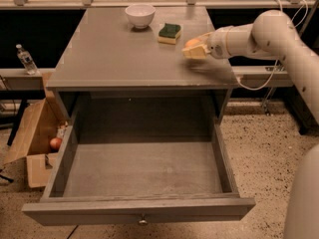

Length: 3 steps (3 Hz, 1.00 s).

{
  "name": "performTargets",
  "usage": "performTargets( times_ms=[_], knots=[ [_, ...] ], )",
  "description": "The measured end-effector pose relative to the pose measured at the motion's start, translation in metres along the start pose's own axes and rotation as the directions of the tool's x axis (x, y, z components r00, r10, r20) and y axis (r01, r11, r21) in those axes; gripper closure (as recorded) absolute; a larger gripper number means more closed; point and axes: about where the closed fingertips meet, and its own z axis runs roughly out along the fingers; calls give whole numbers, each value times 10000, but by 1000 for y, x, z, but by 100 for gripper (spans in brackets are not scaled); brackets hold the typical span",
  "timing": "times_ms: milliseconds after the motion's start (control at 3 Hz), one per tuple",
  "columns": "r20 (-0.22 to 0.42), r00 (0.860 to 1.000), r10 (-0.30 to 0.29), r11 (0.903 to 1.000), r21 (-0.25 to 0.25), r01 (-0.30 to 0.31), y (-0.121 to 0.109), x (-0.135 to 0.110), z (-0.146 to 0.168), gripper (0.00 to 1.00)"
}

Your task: Pick orange from top drawer and place on counter

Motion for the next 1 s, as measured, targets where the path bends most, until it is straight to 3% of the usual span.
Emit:
performTargets(
  times_ms=[333,1000],
  knots=[
    [-176,9957,910,9958,102,-908,-16,11,25,74],
    [-142,9902,1387,9903,-66,-1388,-27,10,46,19]
  ],
)
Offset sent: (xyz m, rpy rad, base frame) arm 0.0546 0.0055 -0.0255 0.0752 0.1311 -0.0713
